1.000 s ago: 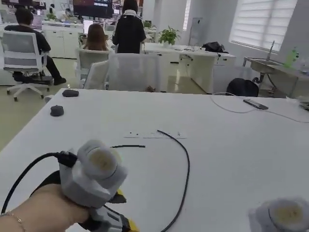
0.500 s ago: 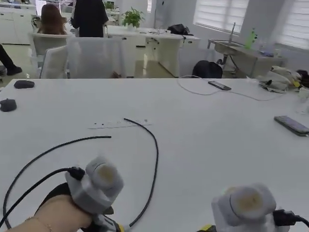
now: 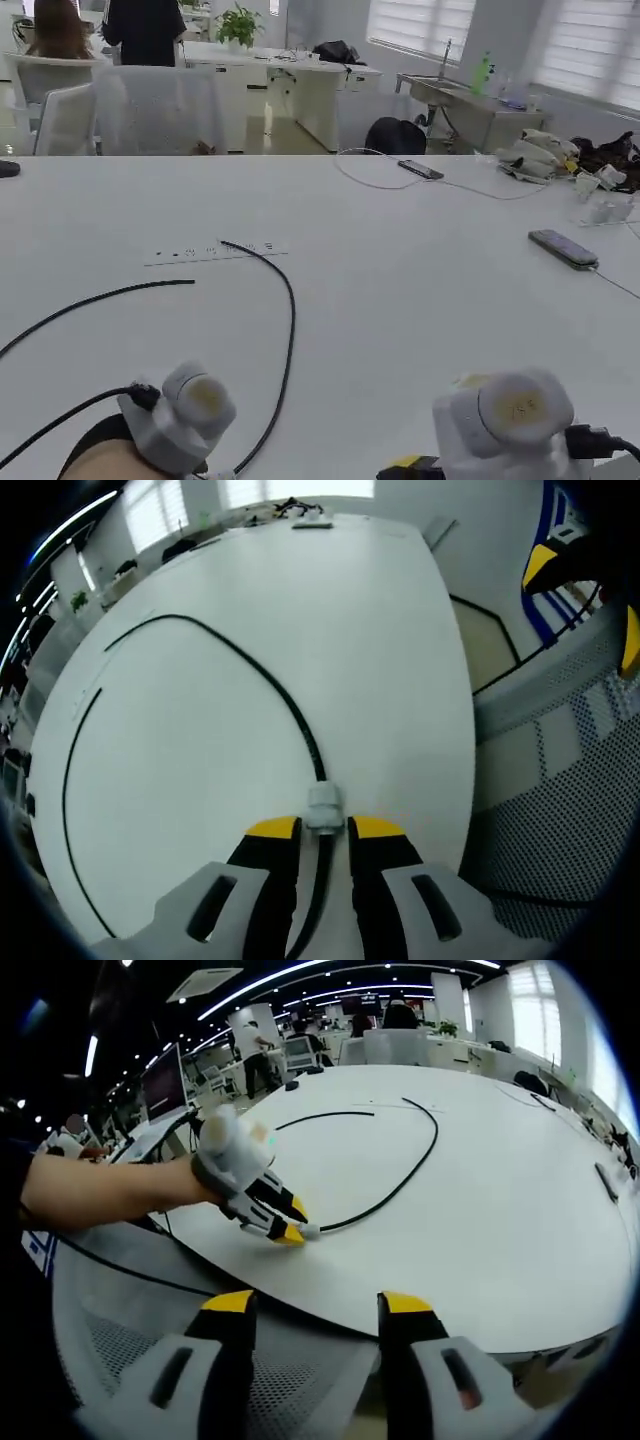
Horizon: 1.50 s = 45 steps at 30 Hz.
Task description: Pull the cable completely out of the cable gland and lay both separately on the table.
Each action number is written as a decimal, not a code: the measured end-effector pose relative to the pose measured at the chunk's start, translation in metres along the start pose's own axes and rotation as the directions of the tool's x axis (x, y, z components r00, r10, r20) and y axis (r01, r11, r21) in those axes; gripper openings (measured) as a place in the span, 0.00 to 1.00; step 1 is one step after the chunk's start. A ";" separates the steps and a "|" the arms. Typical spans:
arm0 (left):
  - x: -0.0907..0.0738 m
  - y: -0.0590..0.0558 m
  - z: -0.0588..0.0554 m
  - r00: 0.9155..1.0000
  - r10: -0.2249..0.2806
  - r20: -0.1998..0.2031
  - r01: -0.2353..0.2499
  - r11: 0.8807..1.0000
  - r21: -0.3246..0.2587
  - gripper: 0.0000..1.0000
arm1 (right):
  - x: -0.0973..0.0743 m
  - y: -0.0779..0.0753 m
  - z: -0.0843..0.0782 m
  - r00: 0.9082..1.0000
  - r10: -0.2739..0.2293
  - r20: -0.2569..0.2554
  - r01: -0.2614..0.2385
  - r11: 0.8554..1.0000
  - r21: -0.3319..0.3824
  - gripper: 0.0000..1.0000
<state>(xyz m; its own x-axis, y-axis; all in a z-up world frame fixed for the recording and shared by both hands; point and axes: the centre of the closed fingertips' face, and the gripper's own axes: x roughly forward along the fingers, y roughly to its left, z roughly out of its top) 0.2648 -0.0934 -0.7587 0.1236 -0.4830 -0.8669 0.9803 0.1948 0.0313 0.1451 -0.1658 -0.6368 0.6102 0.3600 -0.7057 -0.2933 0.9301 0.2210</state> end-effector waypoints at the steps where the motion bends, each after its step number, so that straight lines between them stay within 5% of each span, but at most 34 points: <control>1: 0.000 -0.001 0.003 1.000 -0.008 0.020 0.008 1.000 0.008 0.17 | 0.000 0.000 0.000 1.000 -0.001 0.000 0.001 1.000 -0.001 0.50; 10: -0.023 -0.002 0.012 0.997 -0.011 0.073 0.011 1.000 0.003 0.16 | 0.000 0.002 0.001 1.000 0.000 -0.004 0.000 1.000 -0.018 0.49; 16: -0.059 -0.005 0.022 0.989 -0.033 0.141 0.037 0.999 -0.021 0.16 | 0.002 0.009 0.012 0.997 0.071 -0.017 -0.073 0.991 -0.111 0.42; 20: -0.085 -0.008 0.020 0.986 -0.038 0.163 0.041 0.999 -0.012 0.16 | 0.009 0.027 0.027 0.979 0.202 -0.003 -0.201 0.974 -0.105 0.38; 23: -0.104 -0.014 0.016 0.983 -0.046 0.178 0.048 0.999 -0.006 0.16 | 0.013 0.038 0.038 0.960 0.278 -0.031 -0.279 0.941 -0.193 0.35; 27: -0.127 -0.023 0.012 0.978 -0.059 0.198 0.061 0.998 -0.006 0.16 | 0.023 0.060 0.050 0.916 0.383 -0.119 -0.400 0.858 -0.323 0.36; 31: -0.145 -0.037 0.008 0.976 -0.081 0.200 0.068 0.995 0.068 0.16 | 0.037 0.078 0.062 0.877 0.418 -0.237 -0.480 0.728 -0.489 0.38; 33: -0.152 -0.043 0.007 0.976 -0.083 0.202 0.066 0.994 0.090 0.16 | 0.046 0.087 0.071 0.870 0.421 -0.256 -0.490 0.685 -0.539 0.38; 34: -0.154 -0.045 0.007 0.976 -0.083 0.199 0.063 0.993 0.103 0.16 | 0.049 0.091 0.073 0.859 0.432 -0.275 -0.509 0.662 -0.551 0.36; 35: -0.157 -0.046 0.006 0.978 -0.076 0.197 0.053 0.992 0.117 0.16 | 0.052 0.100 0.074 0.833 0.462 -0.305 -0.549 0.618 -0.563 0.35; 37: -0.160 -0.048 0.005 0.978 -0.072 0.194 0.045 0.989 0.140 0.16 | 0.055 0.106 0.070 0.802 0.473 -0.364 -0.594 0.575 -0.563 0.32; 38: -0.162 -0.050 0.005 0.979 -0.066 0.193 0.038 0.989 0.146 0.16 | 0.058 0.111 0.068 0.783 0.476 -0.401 -0.620 0.540 -0.569 0.32; 41: -0.165 -0.053 0.004 0.981 -0.060 0.185 0.027 0.984 0.176 0.16 | 0.063 0.118 0.062 0.746 0.467 -0.475 -0.665 0.482 -0.571 0.32; 43: -0.166 -0.056 0.004 0.981 -0.059 0.183 0.024 0.982 0.190 0.16 | 0.066 0.121 0.057 0.728 0.456 -0.512 -0.685 0.461 -0.564 0.32; 45: -0.167 -0.058 0.007 0.978 -0.056 0.199 0.018 0.982 0.186 0.16 | 0.068 0.121 0.052 0.711 0.437 -0.550 -0.703 0.422 -0.573 0.30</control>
<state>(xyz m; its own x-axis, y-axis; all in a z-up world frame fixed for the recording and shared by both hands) 0.1879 -0.0303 -0.6124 0.0966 -0.6535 -0.7507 0.9940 0.0239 0.1071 0.1893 -0.0248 -0.6227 -0.0993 0.6231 -0.7758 -0.9741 0.0983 0.2036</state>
